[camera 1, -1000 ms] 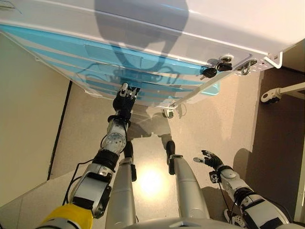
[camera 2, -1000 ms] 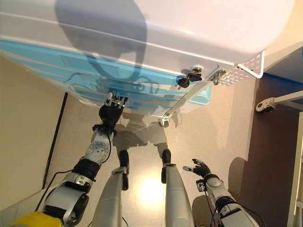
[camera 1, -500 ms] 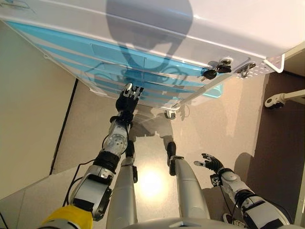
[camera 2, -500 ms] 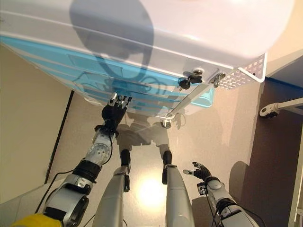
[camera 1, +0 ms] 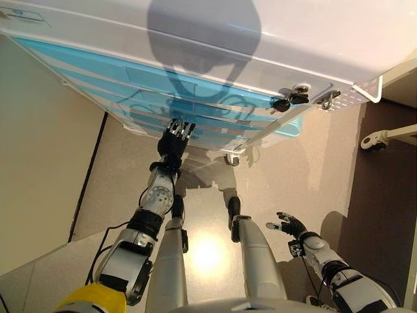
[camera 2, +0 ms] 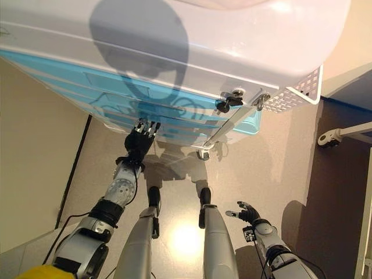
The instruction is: Open the drawer and pick up the medicine
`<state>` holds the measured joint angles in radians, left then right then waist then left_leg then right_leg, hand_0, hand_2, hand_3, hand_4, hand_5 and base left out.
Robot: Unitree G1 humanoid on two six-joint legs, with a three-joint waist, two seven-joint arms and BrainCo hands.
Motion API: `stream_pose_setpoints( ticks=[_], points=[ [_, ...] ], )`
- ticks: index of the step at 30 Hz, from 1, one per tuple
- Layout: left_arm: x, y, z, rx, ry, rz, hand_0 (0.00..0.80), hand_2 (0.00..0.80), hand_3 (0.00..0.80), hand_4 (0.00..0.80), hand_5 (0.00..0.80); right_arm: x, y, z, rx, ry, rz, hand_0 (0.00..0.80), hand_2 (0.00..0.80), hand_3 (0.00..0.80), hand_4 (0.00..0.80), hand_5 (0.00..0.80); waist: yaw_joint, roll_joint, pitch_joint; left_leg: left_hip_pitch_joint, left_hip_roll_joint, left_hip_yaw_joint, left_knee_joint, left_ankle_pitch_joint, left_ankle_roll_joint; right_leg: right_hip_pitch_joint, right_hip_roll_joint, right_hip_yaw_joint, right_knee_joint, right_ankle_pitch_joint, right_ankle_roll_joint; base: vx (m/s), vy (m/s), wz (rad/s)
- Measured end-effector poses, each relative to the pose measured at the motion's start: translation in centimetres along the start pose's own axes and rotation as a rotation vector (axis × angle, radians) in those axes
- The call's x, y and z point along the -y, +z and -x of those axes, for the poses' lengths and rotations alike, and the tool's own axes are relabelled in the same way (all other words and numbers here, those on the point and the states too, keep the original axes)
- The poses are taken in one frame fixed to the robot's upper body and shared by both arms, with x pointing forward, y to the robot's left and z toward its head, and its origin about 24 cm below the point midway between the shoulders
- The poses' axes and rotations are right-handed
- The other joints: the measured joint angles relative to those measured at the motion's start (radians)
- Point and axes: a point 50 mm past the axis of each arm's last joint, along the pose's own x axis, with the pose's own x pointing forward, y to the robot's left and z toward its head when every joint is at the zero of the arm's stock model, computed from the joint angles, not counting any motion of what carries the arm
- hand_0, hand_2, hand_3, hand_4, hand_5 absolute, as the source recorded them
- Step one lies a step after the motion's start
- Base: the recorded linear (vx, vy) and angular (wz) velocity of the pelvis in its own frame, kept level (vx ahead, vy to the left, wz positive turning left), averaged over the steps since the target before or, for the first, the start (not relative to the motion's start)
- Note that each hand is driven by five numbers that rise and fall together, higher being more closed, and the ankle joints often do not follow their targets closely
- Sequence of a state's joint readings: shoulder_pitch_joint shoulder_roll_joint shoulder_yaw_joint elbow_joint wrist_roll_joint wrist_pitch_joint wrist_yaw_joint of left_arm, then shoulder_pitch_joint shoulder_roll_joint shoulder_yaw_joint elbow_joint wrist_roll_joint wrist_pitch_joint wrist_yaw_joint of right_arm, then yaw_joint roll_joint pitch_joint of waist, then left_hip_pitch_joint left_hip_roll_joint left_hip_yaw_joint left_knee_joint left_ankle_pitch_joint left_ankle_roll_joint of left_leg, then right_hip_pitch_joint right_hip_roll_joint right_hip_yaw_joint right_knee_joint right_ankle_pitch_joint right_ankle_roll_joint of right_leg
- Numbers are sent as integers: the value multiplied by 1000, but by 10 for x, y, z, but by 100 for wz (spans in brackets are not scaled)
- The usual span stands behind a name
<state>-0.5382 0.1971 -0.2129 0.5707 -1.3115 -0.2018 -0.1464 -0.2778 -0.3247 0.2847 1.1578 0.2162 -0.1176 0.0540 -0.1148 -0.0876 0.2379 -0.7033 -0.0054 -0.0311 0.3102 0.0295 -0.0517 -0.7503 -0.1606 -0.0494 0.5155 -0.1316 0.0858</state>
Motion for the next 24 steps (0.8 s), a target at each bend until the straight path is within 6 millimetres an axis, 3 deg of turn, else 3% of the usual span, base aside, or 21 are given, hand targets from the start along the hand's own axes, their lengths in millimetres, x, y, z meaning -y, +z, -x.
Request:
stream_pose_setpoints(
  ticks=[12, 16, 24],
  points=[
    [-3, -6, 11, -5, 6, 27, 800, 800, 800, 800, 800, 0, 0, 0, 1, -14, 9, 0, 0, 0, 0, 0, 9, 11, 18, 13, -5, -5, 3, 0, -1, 16, -1, -6, 7, -3, -2, -4, -1, 1],
    [-9, -15, 24, -31, 24, 51, 800, 800, 800, 800, 800, 0, 1, 0, 2, -13, 29, 0, 0, 0, 0, 0, 23, 16, 31, 17, -9, -22, 17, -1, -4, 26, -5, -19, 32, -21, -6, -40, -25, 14],
    [-35, -27, 71, -75, 98, 92, 800, 800, 800, 800, 800, 1, 1, 0, -4, -13, 55, 0, 0, 0, 0, 0, 74, 31, 65, 34, -6, -52, 56, -14, -16, 38, -2, -39, 109, -66, -28, -39, -35, 8]
  ],
)
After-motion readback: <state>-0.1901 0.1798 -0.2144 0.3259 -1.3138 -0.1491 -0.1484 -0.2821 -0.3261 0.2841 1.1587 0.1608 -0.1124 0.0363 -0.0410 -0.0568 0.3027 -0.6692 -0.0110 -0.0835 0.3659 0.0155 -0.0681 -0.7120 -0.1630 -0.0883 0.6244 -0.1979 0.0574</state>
